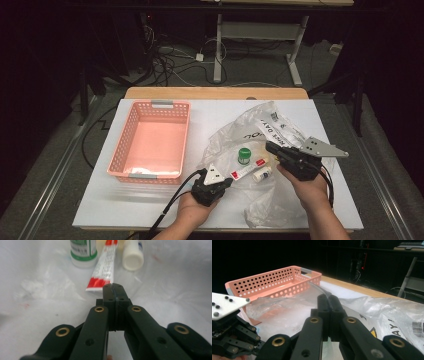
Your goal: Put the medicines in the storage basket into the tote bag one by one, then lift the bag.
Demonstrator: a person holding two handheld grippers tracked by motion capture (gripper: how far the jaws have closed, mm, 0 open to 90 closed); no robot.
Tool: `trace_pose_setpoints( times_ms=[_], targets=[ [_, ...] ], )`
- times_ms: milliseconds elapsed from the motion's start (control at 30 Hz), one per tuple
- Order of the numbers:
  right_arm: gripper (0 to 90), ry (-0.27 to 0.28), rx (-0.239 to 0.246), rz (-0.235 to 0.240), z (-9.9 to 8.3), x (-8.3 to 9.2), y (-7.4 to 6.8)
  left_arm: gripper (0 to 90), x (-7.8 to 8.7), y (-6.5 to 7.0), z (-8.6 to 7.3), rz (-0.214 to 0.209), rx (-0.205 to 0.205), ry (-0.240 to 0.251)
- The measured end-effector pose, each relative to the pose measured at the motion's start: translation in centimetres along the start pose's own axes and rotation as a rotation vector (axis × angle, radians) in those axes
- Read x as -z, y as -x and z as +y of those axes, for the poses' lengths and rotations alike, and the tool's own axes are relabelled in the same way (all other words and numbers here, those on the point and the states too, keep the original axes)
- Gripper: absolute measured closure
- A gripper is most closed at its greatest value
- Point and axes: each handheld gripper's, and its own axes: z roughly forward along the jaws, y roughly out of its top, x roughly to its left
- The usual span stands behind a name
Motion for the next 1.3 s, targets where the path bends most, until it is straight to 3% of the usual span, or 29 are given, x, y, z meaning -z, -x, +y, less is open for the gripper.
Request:
trace_pose_setpoints(
  times_ms=[367,600,833,1033,1300],
  targets=[
    [90.0,0.017,-0.011,-0.017,0.0,0.1,0.3,89.1,2.0,-1.1,1.2,-0.002,0.038,0.114],
    [90.0,0.040,-0.004,-0.036,0.8,0.6,0.2,89.1,3.1,-1.1,2.8,0.019,0.017,0.193],
    [90.0,0.083,-0.027,-0.063,1.7,0.6,0.6,89.1,3.7,-1.1,4.8,0.030,-0.001,0.243],
    [90.0,0.084,-0.023,-0.076,1.9,0.0,1.2,89.0,4.0,-1.2,6.0,0.034,-0.020,0.282],
    [90.0,0.113,-0.006,-0.097,3.9,-0.6,1.7,89.0,4.7,-1.8,7.8,0.046,-0.010,0.339]
  ],
)
